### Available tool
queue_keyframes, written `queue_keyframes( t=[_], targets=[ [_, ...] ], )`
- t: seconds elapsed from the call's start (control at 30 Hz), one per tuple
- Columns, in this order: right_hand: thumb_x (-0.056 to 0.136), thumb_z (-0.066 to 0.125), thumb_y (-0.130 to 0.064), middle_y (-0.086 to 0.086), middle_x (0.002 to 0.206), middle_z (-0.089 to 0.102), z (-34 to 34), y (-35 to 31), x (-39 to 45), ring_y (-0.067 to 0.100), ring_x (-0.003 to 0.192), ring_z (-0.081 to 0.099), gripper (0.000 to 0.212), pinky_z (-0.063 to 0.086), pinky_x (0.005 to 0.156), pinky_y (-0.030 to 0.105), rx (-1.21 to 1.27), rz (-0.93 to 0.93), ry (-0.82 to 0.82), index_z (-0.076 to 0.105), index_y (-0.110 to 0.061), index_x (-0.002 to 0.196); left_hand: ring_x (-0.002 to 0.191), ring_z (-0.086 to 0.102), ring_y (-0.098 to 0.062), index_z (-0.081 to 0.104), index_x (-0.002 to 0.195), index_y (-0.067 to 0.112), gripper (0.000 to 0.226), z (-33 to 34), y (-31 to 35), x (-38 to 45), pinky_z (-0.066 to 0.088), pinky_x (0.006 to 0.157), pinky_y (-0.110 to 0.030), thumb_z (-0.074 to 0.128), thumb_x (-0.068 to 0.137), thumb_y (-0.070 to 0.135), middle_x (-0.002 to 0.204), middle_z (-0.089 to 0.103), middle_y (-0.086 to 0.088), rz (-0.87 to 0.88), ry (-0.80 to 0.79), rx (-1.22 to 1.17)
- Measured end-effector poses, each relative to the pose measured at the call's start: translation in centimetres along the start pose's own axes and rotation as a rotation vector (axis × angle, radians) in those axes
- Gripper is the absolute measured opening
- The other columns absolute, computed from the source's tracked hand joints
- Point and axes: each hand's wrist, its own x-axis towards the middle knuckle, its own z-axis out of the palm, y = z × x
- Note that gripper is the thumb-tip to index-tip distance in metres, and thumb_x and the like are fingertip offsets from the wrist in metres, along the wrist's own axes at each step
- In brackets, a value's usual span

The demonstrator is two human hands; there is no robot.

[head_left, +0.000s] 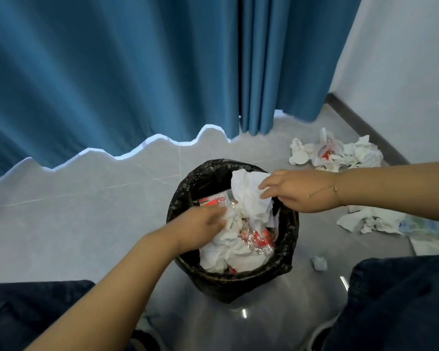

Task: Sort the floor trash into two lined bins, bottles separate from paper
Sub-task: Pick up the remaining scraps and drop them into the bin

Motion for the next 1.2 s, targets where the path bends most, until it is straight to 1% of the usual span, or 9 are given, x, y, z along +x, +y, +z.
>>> queue_keyframes(
  t=[0.1, 0.27, 0.4, 0.5, 0.6, 0.7, 0.93, 1.07, 1.2],
  targets=[
    [0.097, 0.034, -0.012, 0.000, 0.156, 0.022, 1.0, -0.8, 0.7, 0.016, 0.143, 0.019, 0.050, 0.012, 0.116, 0.021, 0.064, -0.043, -0.146, 0.030, -0.018, 0.146, 0.142, 0.026, -0.017, 0.033, 0.146, 0.018, 0.051, 3.3, 0.5, -0.6, 0.018, 0.116, -0.026, 0.039, 0.099, 0.037, 0.154, 0.028, -0.003, -0.040, -0.116, -0.082],
    [0.101, 0.026, -0.024, -0.002, 0.138, 0.050, 2.6, -1.9, 0.6, 0.017, 0.130, 0.039, 0.040, 0.012, 0.118, 0.034, 0.025, -0.079, -0.432, 0.044, -0.025, 0.136, 0.146, 0.009, -0.017, 0.025, 0.149, 0.019, 0.053, 5.1, 1.1, -1.3, 0.010, 0.115, -0.026, 0.032, 0.101, 0.041, 0.159, 0.005, -0.003, -0.030, -0.182, 0.063],
    [0.098, 0.039, -0.023, -0.003, 0.115, 0.064, 1.1, -2.0, 0.1, 0.015, 0.108, 0.055, 0.032, 0.040, 0.097, 0.028, 0.221, -0.060, -0.231, 0.058, -0.023, 0.123, 0.145, 0.003, -0.006, 0.012, 0.150, 0.028, 0.066, 4.9, 2.3, -2.9, 0.004, 0.115, -0.020, 0.040, 0.095, 0.050, 0.159, 0.002, 0.007, 0.073, 0.106, 0.018],
    [0.095, 0.041, -0.017, -0.007, 0.111, 0.065, 0.3, -1.1, -0.1, 0.011, 0.105, 0.055, 0.033, 0.041, 0.095, 0.025, 0.285, 0.010, -0.064, 0.060, -0.026, 0.121, 0.138, -0.009, 0.005, 0.008, 0.149, 0.038, 0.073, 5.9, 3.6, -4.6, -0.002, 0.118, -0.023, 0.043, 0.088, 0.061, 0.151, -0.009, 0.020, 0.164, 0.104, 0.074],
    [0.095, 0.041, -0.018, -0.011, 0.105, 0.066, -0.3, -0.4, -0.7, 0.009, 0.100, 0.057, 0.032, 0.041, 0.089, 0.020, 0.262, 0.062, -0.011, 0.061, -0.029, 0.118, 0.143, -0.011, -0.003, 0.000, 0.148, 0.040, 0.074, 7.5, 3.7, -4.7, -0.009, 0.115, -0.029, 0.029, 0.086, 0.067, 0.154, -0.014, 0.014, 0.173, 0.029, 0.298],
    [0.095, 0.042, -0.021, -0.009, 0.109, 0.065, -0.7, 0.3, -1.3, 0.010, 0.103, 0.056, 0.030, 0.042, 0.095, 0.025, 0.234, 0.089, -0.006, 0.061, -0.029, 0.118, 0.147, 0.000, -0.013, 0.006, 0.150, 0.035, 0.066, 8.2, 3.3, -3.4, 0.000, 0.117, -0.035, 0.017, 0.090, 0.060, 0.159, -0.003, 0.008, 0.097, 0.011, 0.444],
    [0.094, 0.047, -0.018, -0.004, 0.125, 0.054, -1.0, 1.9, -2.7, 0.012, 0.114, 0.050, 0.033, 0.034, 0.097, 0.020, 0.285, 0.152, 0.119, 0.055, -0.022, 0.126, 0.141, 0.026, -0.018, 0.023, 0.148, 0.030, 0.057, 5.8, 2.8, 3.3, 0.025, 0.112, -0.038, 0.026, 0.097, 0.055, 0.155, 0.025, 0.005, -0.007, 0.180, 0.431],
    [0.095, 0.047, -0.022, -0.001, 0.133, 0.048, -0.5, 3.9, -3.5, 0.014, 0.105, 0.057, 0.040, 0.038, 0.089, 0.020, 0.355, 0.278, 0.108, 0.045, -0.022, 0.136, 0.142, 0.021, -0.022, 0.020, 0.148, 0.028, 0.057, 5.0, 4.0, 6.1, 0.016, 0.115, -0.045, 0.030, 0.098, 0.050, 0.155, 0.023, 0.002, -0.095, 0.219, 0.372],
    [0.096, 0.049, -0.026, 0.002, 0.138, 0.046, 0.7, 6.2, -4.7, 0.016, 0.116, 0.051, 0.038, 0.035, 0.093, 0.021, 0.409, 0.424, -0.096, 0.047, -0.022, 0.133, 0.146, 0.011, -0.024, 0.030, 0.146, 0.021, 0.056, 6.5, 7.0, 6.2, 0.005, 0.117, -0.046, 0.048, 0.094, 0.033, 0.156, 0.020, -0.006, 0.017, 0.461, 0.311]
  ],
)
